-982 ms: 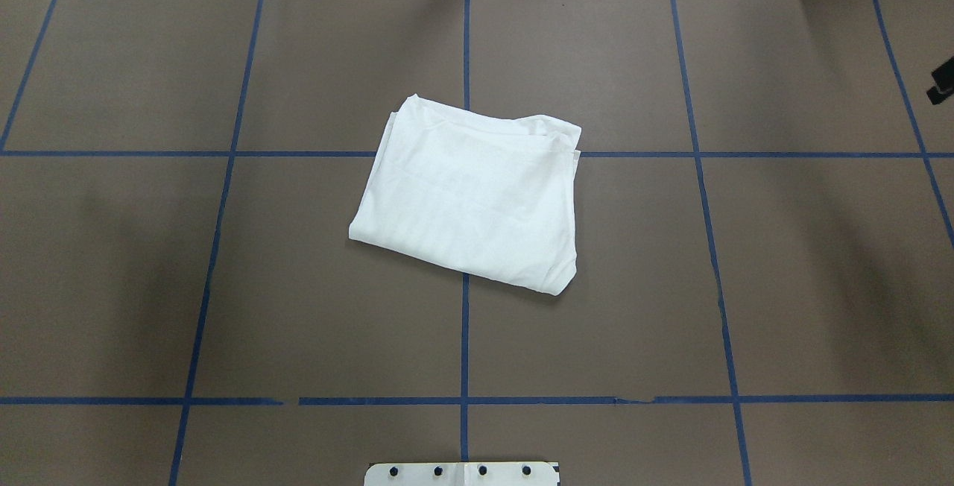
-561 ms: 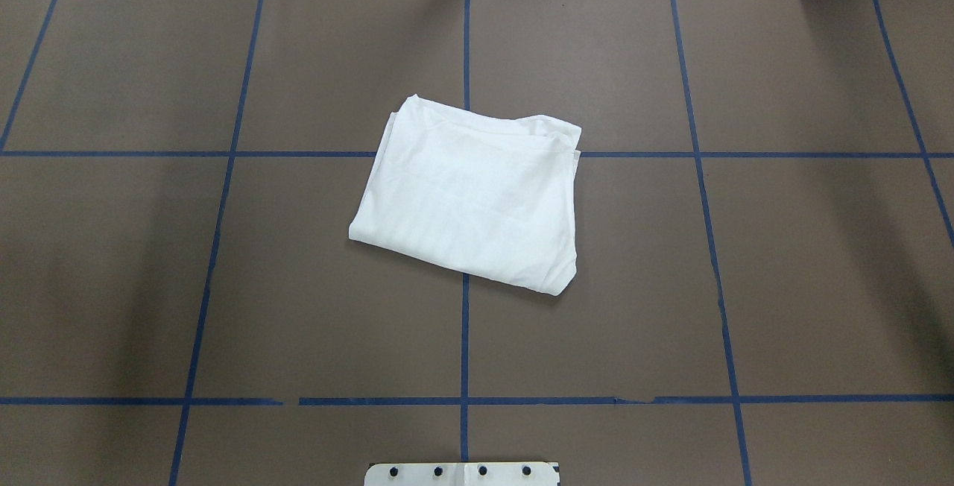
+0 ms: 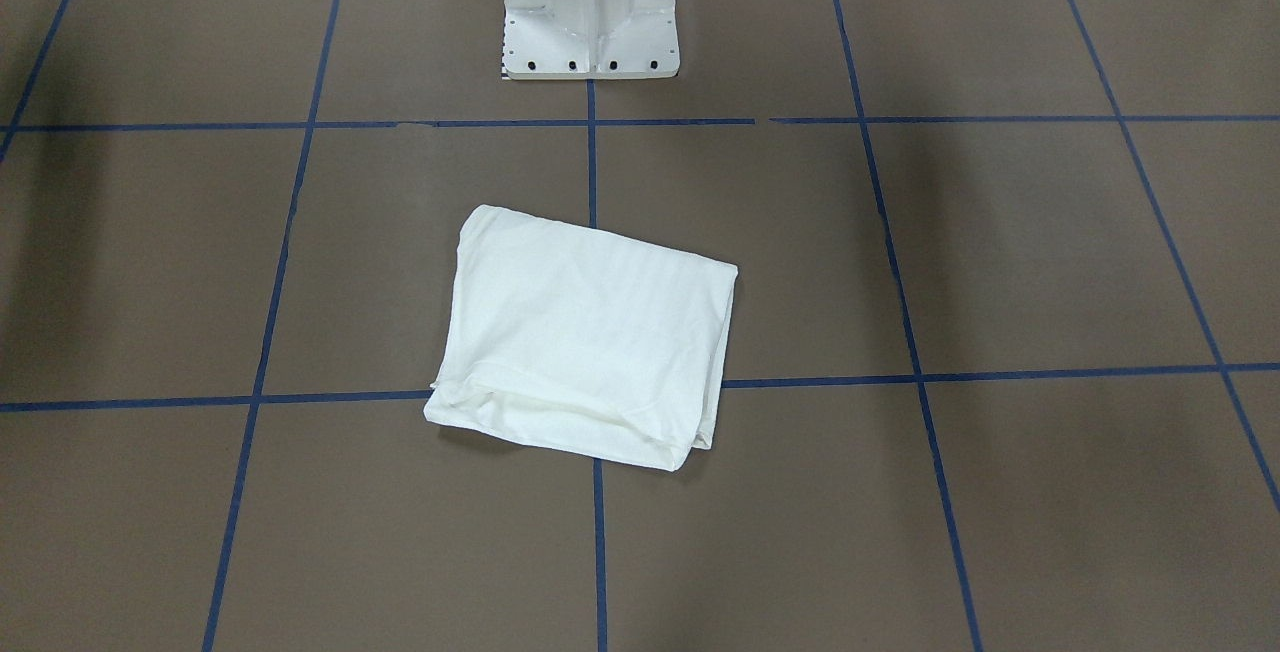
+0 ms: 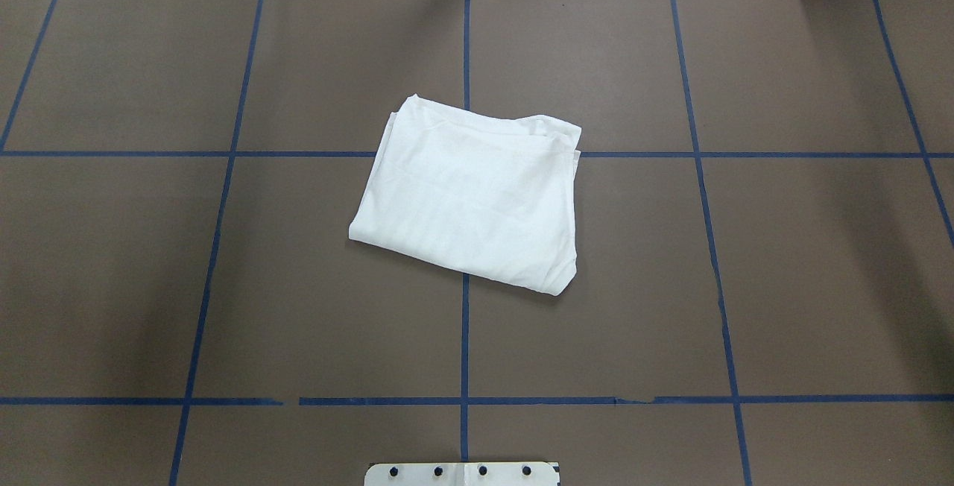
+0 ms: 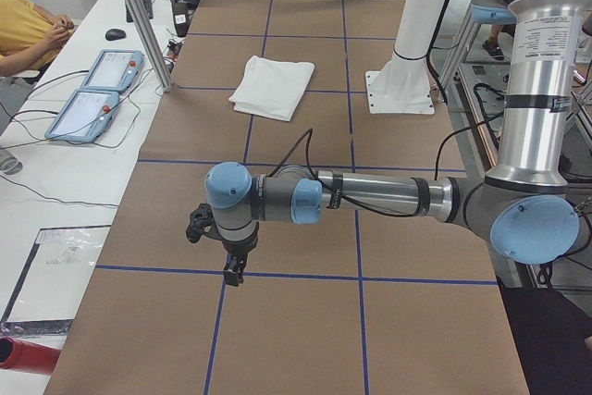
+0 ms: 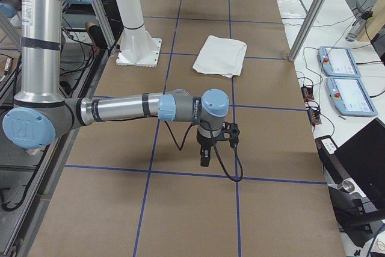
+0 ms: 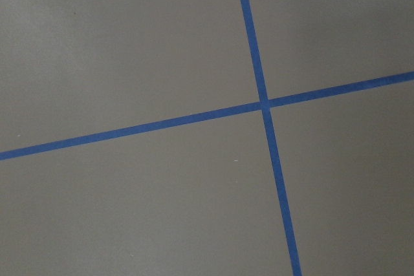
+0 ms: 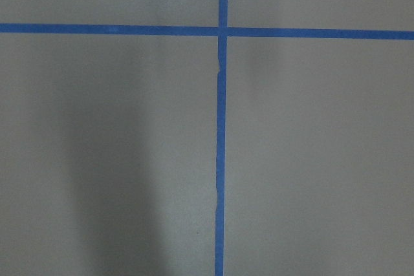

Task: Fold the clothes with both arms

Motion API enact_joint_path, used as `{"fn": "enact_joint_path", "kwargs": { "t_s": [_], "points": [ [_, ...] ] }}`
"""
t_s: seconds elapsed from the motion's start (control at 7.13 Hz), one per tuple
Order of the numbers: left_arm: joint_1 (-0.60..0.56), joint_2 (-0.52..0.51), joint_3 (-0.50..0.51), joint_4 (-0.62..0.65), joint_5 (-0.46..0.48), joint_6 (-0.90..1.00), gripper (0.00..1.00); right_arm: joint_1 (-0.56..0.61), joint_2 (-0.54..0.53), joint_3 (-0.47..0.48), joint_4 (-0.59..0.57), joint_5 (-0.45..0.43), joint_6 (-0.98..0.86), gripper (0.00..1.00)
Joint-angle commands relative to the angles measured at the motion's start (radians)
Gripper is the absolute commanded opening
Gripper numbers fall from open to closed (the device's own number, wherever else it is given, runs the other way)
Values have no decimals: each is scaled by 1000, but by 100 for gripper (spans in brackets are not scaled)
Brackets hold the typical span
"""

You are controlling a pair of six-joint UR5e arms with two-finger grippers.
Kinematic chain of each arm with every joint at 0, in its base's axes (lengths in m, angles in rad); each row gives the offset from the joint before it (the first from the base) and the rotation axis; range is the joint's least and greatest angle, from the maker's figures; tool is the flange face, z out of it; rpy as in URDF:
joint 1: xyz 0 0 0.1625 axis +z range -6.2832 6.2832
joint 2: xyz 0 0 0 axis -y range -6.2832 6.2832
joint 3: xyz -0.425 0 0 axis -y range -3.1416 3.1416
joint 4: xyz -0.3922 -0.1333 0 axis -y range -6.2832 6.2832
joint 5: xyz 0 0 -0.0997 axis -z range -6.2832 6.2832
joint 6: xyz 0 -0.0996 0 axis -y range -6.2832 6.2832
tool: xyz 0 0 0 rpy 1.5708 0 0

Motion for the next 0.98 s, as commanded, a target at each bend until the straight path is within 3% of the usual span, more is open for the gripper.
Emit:
{"fn": "enact_joint_path", "kwargs": {
  "t_s": [0.0, 0.28, 0.84],
  "points": [
    [1, 5, -36, 1, -5, 6, 100, 0, -6, 9, 0, -2, 3, 100],
    [0, 22, -103, -1, -5, 14, 100, 0, -6, 8, 0, -2, 7, 100],
    [3, 59, -128, -6, 3, 8, 100, 0, -6, 2, 0, -4, 12, 100]
  ]
}}
